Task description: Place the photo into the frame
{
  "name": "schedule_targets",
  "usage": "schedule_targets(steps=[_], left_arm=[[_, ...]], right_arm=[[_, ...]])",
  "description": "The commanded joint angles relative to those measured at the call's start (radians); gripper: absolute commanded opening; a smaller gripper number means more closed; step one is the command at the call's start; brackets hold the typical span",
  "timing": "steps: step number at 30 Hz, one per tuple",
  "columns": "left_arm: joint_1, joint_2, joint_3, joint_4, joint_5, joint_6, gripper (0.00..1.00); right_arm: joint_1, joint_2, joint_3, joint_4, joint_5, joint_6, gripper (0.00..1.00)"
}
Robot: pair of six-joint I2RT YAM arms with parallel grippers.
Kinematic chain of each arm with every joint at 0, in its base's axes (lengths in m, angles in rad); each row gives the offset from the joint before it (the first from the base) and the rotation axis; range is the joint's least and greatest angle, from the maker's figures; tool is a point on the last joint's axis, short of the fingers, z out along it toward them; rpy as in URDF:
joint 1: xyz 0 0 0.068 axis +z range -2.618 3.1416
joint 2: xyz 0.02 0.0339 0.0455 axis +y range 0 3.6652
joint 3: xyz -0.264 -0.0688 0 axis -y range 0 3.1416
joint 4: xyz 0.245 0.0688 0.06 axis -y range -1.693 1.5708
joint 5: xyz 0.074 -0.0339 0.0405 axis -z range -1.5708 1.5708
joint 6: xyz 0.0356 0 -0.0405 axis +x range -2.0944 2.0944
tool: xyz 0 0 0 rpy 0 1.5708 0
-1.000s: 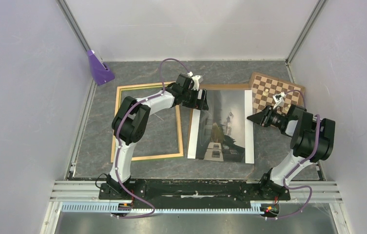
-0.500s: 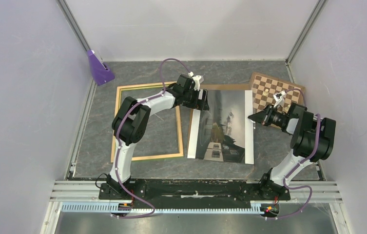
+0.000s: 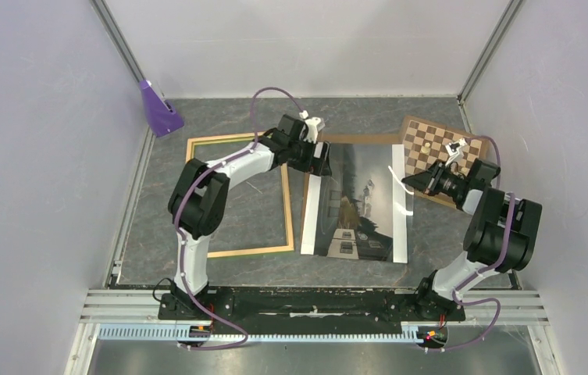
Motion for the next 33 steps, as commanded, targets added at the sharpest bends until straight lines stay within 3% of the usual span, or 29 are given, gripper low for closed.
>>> schedule_targets(steps=[1, 6, 13, 16, 22, 25, 29, 33], left_arm=[[0.06, -0.134, 0.006, -0.02, 0.084, 0.093, 0.97], [0.12, -0.189, -0.007, -0.013, 0.199, 0.142, 0.97], [0.127, -0.198, -0.012, 0.016, 0.204, 0.162, 0.96], [0.127, -0.185, -0.021, 0.059, 0.214, 0.152, 0.96], [0.13, -0.155, -0.02, 0.139, 0.267, 0.157, 0.95], [0.13, -0.141, -0.019, 0.168, 0.293, 0.165, 0.95], [0.132, -0.116, -0.01, 0.185, 0.308, 0.159, 0.95], [0.132, -0.098, -0.006, 0.206, 0.369, 0.138, 0.95]], right_arm=[[-0.005, -0.072, 0.023, 0.075, -0.032, 0.063, 0.0], [-0.006, -0.135, -0.008, 0.223, -0.056, 0.214, 0.0], [-0.003, -0.213, -0.051, 0.518, -0.071, 0.518, 0.0], [-0.001, -0.232, -0.077, 0.717, -0.079, 0.691, 0.0], [0.008, -0.203, -0.125, 1.324, -0.09, 1.19, 0.0], [0.009, -0.172, -0.115, 1.511, -0.105, 1.36, 0.0], [0.01, -0.189, -0.119, 1.466, -0.101, 1.336, 0.0], [0.015, -0.256, -0.099, 1.132, -0.098, 1.075, 0.0]])
